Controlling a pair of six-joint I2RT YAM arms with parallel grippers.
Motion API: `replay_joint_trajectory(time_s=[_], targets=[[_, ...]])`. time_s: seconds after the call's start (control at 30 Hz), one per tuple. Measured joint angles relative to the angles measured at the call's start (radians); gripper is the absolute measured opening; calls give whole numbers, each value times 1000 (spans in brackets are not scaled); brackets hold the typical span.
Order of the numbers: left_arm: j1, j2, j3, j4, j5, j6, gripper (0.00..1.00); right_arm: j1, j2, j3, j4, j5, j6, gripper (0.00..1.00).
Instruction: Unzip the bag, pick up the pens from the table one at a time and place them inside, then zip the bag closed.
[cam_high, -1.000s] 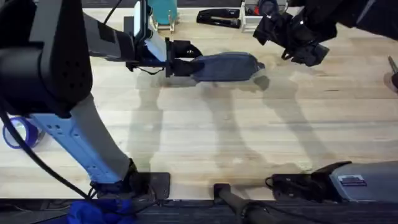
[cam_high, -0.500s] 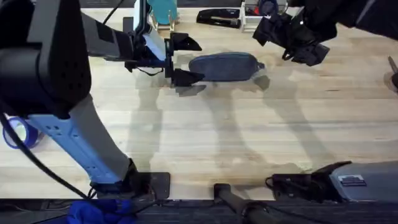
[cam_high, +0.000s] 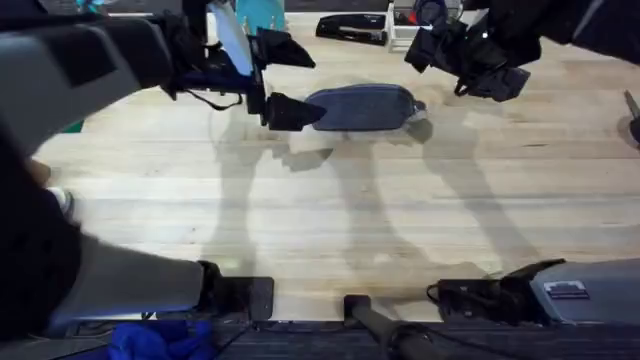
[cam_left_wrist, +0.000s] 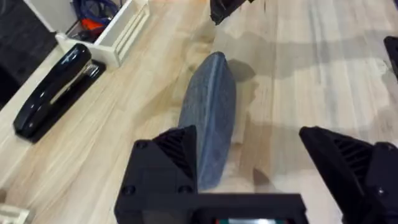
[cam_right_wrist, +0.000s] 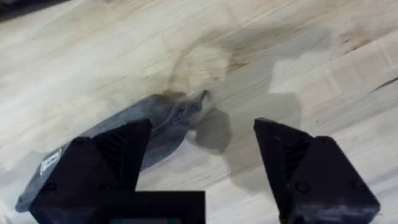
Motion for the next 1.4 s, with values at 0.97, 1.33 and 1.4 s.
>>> replay_joint_trajectory(time_s=[0.97, 1.33, 1.4], targets=[[0, -560, 0, -342, -710, -939, 995, 0, -490, 0, -410, -200, -513, 996], [0, -643, 0, -446, -785, -1095, 995, 0, -684, 0, -573, -201, -541, 996], [0, -643, 0, -452, -787, -1106, 997, 0, -708, 0, -573, -200, -541, 996]])
